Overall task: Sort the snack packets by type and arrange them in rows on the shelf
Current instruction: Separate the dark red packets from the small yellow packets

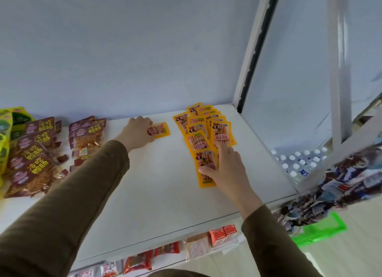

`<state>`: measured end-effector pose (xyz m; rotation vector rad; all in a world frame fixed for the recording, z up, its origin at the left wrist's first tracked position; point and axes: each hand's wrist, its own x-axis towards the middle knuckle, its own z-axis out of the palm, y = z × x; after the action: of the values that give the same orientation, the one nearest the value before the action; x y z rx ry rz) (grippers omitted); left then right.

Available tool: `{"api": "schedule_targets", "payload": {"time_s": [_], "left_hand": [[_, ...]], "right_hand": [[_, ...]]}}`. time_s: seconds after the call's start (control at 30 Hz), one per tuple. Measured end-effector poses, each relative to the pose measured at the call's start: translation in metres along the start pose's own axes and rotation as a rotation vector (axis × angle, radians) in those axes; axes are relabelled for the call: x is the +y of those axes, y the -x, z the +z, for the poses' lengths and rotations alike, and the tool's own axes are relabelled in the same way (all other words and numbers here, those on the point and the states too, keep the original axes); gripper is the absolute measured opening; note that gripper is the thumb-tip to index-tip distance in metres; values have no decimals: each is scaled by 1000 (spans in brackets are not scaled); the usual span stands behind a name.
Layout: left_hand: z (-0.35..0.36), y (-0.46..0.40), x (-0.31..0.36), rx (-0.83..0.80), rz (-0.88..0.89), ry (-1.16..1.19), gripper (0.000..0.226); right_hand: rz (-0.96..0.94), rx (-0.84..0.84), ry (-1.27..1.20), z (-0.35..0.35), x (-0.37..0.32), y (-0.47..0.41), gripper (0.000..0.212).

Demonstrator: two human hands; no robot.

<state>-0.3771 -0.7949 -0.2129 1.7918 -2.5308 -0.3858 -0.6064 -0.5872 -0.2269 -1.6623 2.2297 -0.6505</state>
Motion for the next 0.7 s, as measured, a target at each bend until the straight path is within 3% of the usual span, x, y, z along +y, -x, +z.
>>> {"api": "schedule_targets", "payload": {"time_s": [0.13,0.23,0.4,0.53,0.63,0.7], "left_hand": [[-2,12,5,-77,-34,-83,77],[-10,20,8,-162,-75,-61,80],[-15,28,13,-211,-138,98,75],[-3,30,16,-140,-129,314,47],[8,28,23,8,-138,573,28],[12,27,33,23,-159,806,23]], "right_hand": [[-58,51,11,10,-14,-10,83],[-100,67,194,14,-24,-29,87],[-51,-77,212,17,-36,-60,99],[-50,-105,214,20,-41,-72,108],[-89,-74,235,24,-43,-76,101],[-118,-69,195,29,-43,-78,92]]}}
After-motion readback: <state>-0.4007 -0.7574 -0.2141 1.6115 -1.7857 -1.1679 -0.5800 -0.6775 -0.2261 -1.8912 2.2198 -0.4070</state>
